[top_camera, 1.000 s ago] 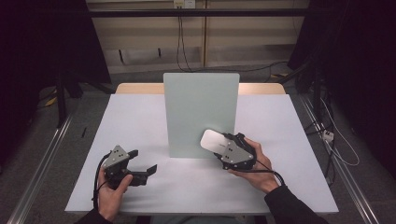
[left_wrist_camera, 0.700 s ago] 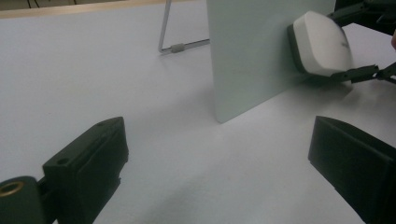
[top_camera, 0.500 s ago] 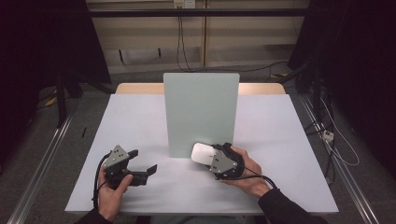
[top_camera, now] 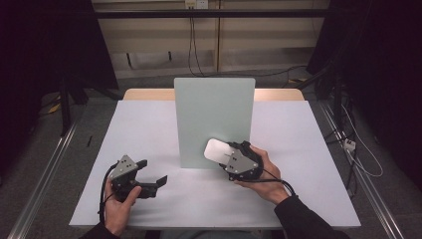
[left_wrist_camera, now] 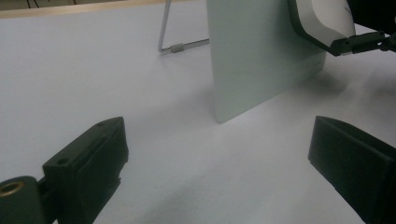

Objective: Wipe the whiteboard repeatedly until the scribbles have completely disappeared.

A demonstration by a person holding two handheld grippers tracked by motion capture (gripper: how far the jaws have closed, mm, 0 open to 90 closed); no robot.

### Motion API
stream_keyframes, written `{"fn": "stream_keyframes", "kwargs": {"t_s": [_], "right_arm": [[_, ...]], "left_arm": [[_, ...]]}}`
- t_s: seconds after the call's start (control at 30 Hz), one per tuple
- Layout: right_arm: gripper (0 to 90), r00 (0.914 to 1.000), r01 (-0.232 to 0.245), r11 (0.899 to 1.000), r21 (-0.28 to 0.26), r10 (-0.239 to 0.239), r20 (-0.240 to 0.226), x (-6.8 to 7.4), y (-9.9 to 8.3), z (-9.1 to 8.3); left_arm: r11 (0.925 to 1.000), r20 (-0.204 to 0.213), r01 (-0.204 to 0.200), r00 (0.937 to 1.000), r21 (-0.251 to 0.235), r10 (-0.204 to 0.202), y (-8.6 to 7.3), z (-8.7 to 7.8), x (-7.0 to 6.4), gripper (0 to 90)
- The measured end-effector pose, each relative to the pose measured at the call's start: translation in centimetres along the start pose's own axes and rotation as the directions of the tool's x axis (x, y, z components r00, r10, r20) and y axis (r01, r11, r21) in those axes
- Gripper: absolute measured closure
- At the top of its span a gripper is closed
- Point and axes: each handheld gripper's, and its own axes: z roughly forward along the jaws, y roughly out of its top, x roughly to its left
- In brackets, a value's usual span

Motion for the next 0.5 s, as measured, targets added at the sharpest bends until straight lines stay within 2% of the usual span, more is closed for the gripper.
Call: {"fn": "stream_keyframes", "kwargs": {"t_s": [0.07, 0.27, 0.5], "right_arm": [[31.6, 0.9999, 0.015, 1.000, -0.001, -0.015, -0.003, 0.3, 0.2, 0.4], [31.6, 0.9981, 0.034, 0.999, 0.008, -0.033, -0.052, 1.9, 1.1, 1.8], [31.6, 0.9919, 0.049, 0.999, 0.011, -0.048, -0.118, 3.6, 2.3, 3.7]], "left_arm": [[1.0000, 0.001, -0.005, 1.0000, -0.002, 0.005, 0.0, 0.0, 0.0, 4.7], [1.0000, 0.002, -0.005, 1.0000, -0.001, 0.005, 0.0, 0.0, 0.0, 4.7], [1.0000, 0.000, -0.001, 1.0000, 0.000, 0.001, 0.0, 0.0, 0.0, 4.7]]}}
